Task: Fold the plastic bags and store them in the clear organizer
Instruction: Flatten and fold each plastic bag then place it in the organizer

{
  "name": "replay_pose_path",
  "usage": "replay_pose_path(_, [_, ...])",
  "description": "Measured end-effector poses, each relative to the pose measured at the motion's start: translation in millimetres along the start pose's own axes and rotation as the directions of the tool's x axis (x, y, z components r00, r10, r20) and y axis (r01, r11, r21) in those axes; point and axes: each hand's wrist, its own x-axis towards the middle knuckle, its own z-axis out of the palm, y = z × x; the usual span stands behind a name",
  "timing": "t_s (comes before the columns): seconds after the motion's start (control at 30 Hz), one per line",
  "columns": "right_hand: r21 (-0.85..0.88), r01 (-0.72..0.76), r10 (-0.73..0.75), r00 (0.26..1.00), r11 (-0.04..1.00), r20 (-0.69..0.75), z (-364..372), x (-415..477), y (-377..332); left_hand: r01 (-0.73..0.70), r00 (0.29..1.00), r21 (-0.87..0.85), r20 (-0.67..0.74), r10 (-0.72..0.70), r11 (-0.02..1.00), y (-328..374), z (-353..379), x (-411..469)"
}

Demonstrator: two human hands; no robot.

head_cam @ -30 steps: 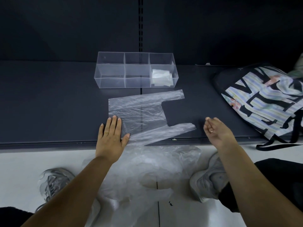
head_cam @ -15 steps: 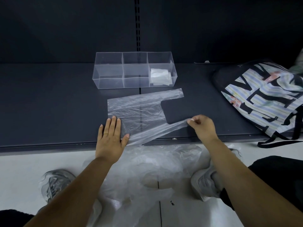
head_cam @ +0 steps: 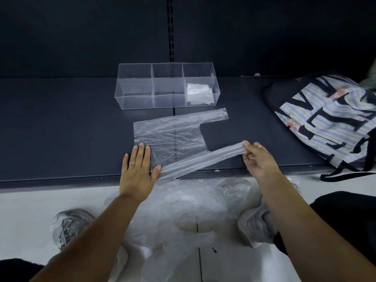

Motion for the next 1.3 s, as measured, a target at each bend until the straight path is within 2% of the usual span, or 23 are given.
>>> replay_pose_path(0.1, [0.013, 0.028, -0.026, 0.992, 1.0, -0.124, -8.3, 3.6, -13.0, 0.001, 1.0, 0.001, 0.01, -0.001, 1.0, 0.2, -0.3, -0.4])
replay_pose_path(0.13, [-0.089, 0.079, -0.094, 0.979, 0.993, -0.18, -10.1, 3.6, -16.6, 0.003, 1.0, -0.005, 0.017, -0.003, 1.0, 0.3, -1.1, -0.4])
replay_pose_path(0.17, [-0.269, 0.15, -0.215, 0.949, 0.951, -0.229, -9.9, 2.5, -17.4, 0.005, 0.999, -0.005, 0.032, -0.005, 1.0, 0.4, -2.2, 0.0])
replay_pose_path(0.2, [-0.488, 0.235, -0.385, 0.894, 0.84, -0.232, -7.2, -0.2, -14.6, 0.001, 0.999, 0.002, 0.054, -0.001, 1.0, 0.6, -3.6, 0.3])
replay_pose_path(0.23, [-0.659, 0.334, -0.547, 0.825, 0.674, -0.141, -1.2, -6.6, -8.2, -0.014, 0.997, 0.008, 0.078, 0.013, 1.0, 1.3, -5.0, 0.8])
replay_pose_path(0.27, [-0.754, 0.45, -0.657, 0.753, 0.477, 0.034, 7.7, -15.6, 3.3, -0.034, 0.994, -0.001, 0.1, 0.034, 0.999, 2.6, -7.3, 1.1])
replay_pose_path(0.3, [-0.781, 0.565, -0.689, 0.677, 0.265, 0.256, 18.2, -25.7, 19.6, -0.053, 0.993, -0.027, 0.108, 0.056, 0.998, 4.3, -10.5, 0.6])
replay_pose_path(0.33, [-0.745, 0.663, -0.624, 0.612, 0.071, 0.485, 28.6, -36.6, 39.9, -0.074, 0.994, -0.058, 0.079, 0.078, 0.996, 6.3, -14.4, -0.6])
replay_pose_path(0.37, [-0.67, 0.739, -0.471, 0.567, -0.073, 0.676, 37.2, -48.2, 62.2, -0.104, 0.994, -0.084, 0.011, 0.105, 0.991, 7.3, -18.6, -3.3])
replay_pose_path(0.4, [-0.583, 0.795, -0.284, 0.527, -0.169, 0.801, 42.7, -59.3, 84.6, -0.147, 0.987, -0.094, -0.08, 0.14, 0.985, 7.2, -21.2, -7.8])
replay_pose_path(0.43, [-0.486, 0.838, -0.131, 0.468, -0.246, 0.874, 45.9, -68.5, 104.7, -0.199, 0.97, -0.092, -0.161, 0.182, 0.976, 5.3, -21.8, -13.6])
replay_pose_path(0.5, [-0.32, 0.876, 0.02, 0.35, -0.361, 0.936, 46.6, -78.3, 133.7, -0.327, 0.923, -0.055, -0.234, 0.306, 0.944, -5.0, -16.5, -27.3])
replay_pose_path(0.57, [-0.279, 0.839, 0.055, 0.343, -0.467, 0.938, 44.2, -80.3, 146.0, -0.415, 0.884, 0.036, -0.22, 0.413, 0.909, -19.7, -8.6, -38.4])
replay_pose_path(0.63, [-0.345, 0.791, -0.007, 0.396, -0.505, 0.918, 43.4, -78.2, 147.1, -0.397, 0.886, 0.102, -0.214, 0.41, 0.912, -30.3, -3.1, -41.5])
replay_pose_path(0.73, [-0.474, 0.753, -0.109, 0.481, -0.457, 0.87, 43.5, -71.6, 139.0, -0.367, 0.848, 0.122, -0.363, 0.386, 0.922, -29.9, -3.6, -35.8])
replay_pose_path(0.8, [-0.477, 0.754, -0.138, 0.469, -0.452, 0.873, 43.8, -66.0, 132.8, -0.396, 0.809, 0.123, -0.423, 0.409, 0.91, -23.8, -6.9, -31.5])
replay_pose_path(0.9, [-0.419, 0.795, -0.16, 0.389, -0.439, 0.907, 43.6, -63.1, 128.9, -0.422, 0.767, 0.075, -0.502, 0.4, 0.903, -17.7, -11.0, -30.7])
replay_pose_path(1.0, [-0.414, 0.828, -0.229, 0.35, -0.377, 0.908, 45.3, -63.5, 126.1, -0.423, 0.766, 0.037, -0.519, 0.379, 0.905, -14.1, -17.0, -32.4])
replay_pose_path(1.13, [-0.419, 0.826, -0.222, 0.359, -0.377, 0.907, 50.2, -68.0, 121.2, -0.438, 0.84, -0.027, -0.369, 0.398, 0.899, 6.2, -29.9, -34.1])
replay_pose_path(1.23, [-0.389, 0.814, -0.166, 0.352, -0.432, 0.921, 51.9, -74.4, 117.5, -0.43, 0.837, -0.047, -0.394, 0.378, 0.902, 28.9, -36.8, -30.3])
replay_pose_path(1.3, [-0.405, 0.799, -0.154, 0.377, -0.444, 0.913, 49.5, -75.8, 111.9, -0.418, 0.826, -0.068, -0.443, 0.348, 0.906, 35.0, -42.5, -26.2])
